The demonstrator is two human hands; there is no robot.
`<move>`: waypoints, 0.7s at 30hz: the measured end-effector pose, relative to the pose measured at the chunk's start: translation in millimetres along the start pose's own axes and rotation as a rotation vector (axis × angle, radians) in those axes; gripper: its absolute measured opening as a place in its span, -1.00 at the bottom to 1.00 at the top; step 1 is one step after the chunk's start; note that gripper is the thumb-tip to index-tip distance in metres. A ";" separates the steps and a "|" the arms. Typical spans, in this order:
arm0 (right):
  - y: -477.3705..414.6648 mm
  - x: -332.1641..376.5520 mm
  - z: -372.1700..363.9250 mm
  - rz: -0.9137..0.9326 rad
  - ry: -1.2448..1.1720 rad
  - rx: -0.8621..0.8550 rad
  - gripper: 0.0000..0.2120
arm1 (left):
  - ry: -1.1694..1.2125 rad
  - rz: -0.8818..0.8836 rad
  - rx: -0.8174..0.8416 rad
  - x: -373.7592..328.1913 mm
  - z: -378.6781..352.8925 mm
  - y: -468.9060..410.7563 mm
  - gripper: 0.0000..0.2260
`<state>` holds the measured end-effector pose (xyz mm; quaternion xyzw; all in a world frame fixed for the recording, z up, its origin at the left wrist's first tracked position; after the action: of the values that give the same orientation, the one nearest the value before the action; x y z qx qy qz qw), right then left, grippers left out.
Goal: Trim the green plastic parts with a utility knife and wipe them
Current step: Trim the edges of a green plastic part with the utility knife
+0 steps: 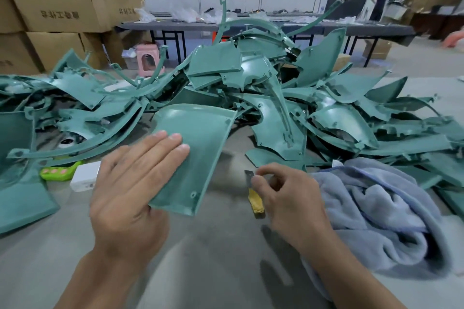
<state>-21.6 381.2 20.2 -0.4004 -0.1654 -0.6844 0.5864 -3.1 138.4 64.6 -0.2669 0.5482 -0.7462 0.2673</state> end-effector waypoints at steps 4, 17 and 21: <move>3.2 9.6 -16.1 0.037 -0.184 0.271 -0.48 | 0.200 0.210 -0.093 -4.7 -13.5 -7.2 -0.72; -0.2 -2.4 -9.8 -0.001 0.026 0.238 -0.76 | 0.920 1.815 -0.388 39.0 -56.1 77.8 -0.71; -2.4 -4.9 -2.7 -0.026 0.043 0.392 -0.83 | 0.978 1.827 -0.221 38.1 -61.6 74.7 -0.76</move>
<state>-24.9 383.3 15.5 -0.2616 -0.2882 -0.6550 0.6477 -65.0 134.6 -19.0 0.5581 0.6552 -0.2321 0.4532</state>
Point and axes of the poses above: each hand's wrist, its own y-axis away from the middle knuckle, its own z-axis out of the back of the hand, x = y × z, the point moved 4 cm from there along -y, towards the middle knuckle, and after that the axes turned 5 degrees about -z, right-handed, at the moved point
